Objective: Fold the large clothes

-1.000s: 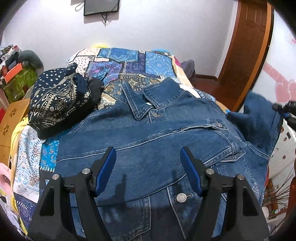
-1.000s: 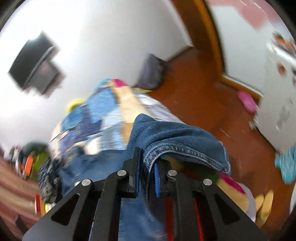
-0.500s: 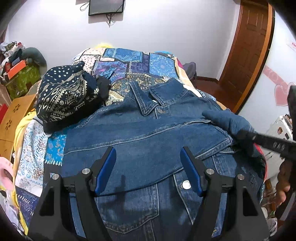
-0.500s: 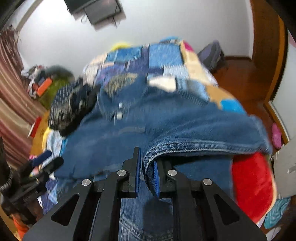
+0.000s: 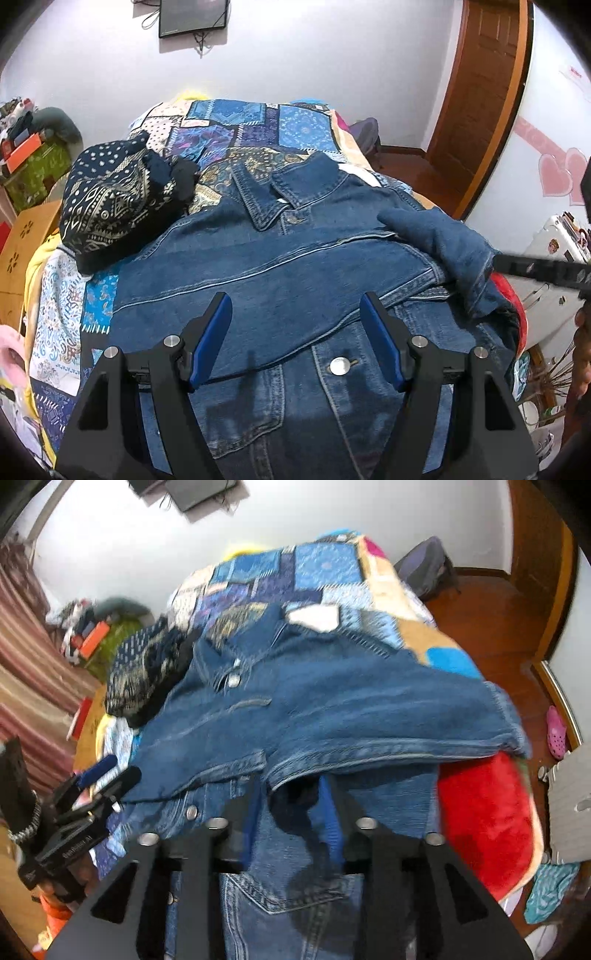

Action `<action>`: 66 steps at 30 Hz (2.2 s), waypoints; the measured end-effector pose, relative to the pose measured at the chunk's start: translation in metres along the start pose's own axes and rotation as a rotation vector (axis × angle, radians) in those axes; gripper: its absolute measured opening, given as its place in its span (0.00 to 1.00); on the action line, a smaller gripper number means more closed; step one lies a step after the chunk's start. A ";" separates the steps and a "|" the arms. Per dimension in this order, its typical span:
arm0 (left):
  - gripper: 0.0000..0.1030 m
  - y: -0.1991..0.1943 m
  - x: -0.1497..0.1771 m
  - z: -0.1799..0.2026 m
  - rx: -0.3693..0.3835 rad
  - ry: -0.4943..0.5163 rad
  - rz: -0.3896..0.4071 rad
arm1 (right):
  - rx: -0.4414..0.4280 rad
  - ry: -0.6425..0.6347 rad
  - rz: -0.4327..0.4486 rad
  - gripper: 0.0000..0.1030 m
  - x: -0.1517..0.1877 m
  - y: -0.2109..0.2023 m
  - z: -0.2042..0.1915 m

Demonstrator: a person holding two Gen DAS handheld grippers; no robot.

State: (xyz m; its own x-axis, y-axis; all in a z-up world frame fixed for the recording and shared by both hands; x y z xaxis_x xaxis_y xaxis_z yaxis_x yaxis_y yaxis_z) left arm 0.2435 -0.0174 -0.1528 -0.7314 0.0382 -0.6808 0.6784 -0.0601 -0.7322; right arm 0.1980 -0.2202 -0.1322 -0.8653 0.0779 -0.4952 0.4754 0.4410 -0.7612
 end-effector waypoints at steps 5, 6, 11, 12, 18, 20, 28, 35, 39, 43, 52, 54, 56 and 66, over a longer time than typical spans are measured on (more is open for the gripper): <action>0.69 0.005 -0.003 0.008 -0.005 0.013 -0.007 | 0.035 0.115 0.126 0.65 -0.005 -0.023 0.032; 0.69 0.007 -0.003 0.010 -0.004 0.014 -0.014 | 0.044 0.144 0.134 0.65 -0.005 -0.024 0.041; 0.69 0.015 -0.003 0.017 -0.015 0.037 -0.023 | 0.062 0.306 0.139 0.65 -0.009 -0.019 0.088; 0.69 0.017 -0.003 0.018 -0.020 0.041 -0.022 | 0.070 0.347 0.139 0.65 -0.008 -0.015 0.099; 0.69 0.029 0.000 0.021 -0.021 0.048 -0.048 | 0.008 0.516 0.092 0.65 -0.002 0.017 0.135; 0.69 0.032 0.001 0.020 -0.017 0.043 -0.055 | -0.019 0.557 0.089 0.65 -0.001 0.025 0.144; 0.69 0.037 0.001 0.007 -0.022 -0.002 -0.058 | 0.013 0.530 0.149 0.17 -0.019 0.030 0.143; 0.69 0.028 -0.002 -0.017 -0.046 -0.036 -0.030 | 0.075 0.253 0.280 0.10 -0.049 -0.014 0.084; 0.69 0.015 -0.004 -0.036 -0.053 -0.080 0.001 | 0.055 0.095 0.335 0.09 -0.072 -0.035 0.028; 0.69 -0.002 -0.001 -0.065 -0.063 -0.145 0.032 | -0.030 -0.054 0.344 0.09 -0.086 -0.036 -0.037; 0.69 -0.032 0.029 -0.128 -0.151 -0.222 0.035 | -0.148 -0.359 0.139 0.09 -0.044 0.050 -0.160; 0.69 -0.037 0.039 -0.141 -0.174 -0.243 0.025 | -0.166 -0.389 0.036 0.09 -0.023 0.082 -0.172; 0.69 -0.040 0.051 -0.154 -0.195 -0.270 0.006 | -0.175 -0.399 -0.076 0.09 -0.001 0.114 -0.178; 0.69 -0.037 0.081 -0.173 -0.195 -0.334 -0.064 | -0.169 -0.442 -0.335 0.16 0.044 0.157 -0.174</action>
State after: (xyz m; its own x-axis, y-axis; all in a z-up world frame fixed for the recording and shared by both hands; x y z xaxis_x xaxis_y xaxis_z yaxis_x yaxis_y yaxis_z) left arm 0.1717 0.1603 -0.1840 -0.7330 -0.2935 -0.6136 0.6074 0.1237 -0.7847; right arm 0.2074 0.0079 -0.2007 -0.7981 -0.4554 -0.3945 0.1239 0.5167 -0.8471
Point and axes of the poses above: each gripper's, at about its wrist camera, not at the fingertips, and y roughly the way its jaws point, z to its right, x to its underside, the point moved 4 cm from there along y, roughly the way its jaws point, and after that the axes turned 5 degrees about -x, right-handed, at the moved point
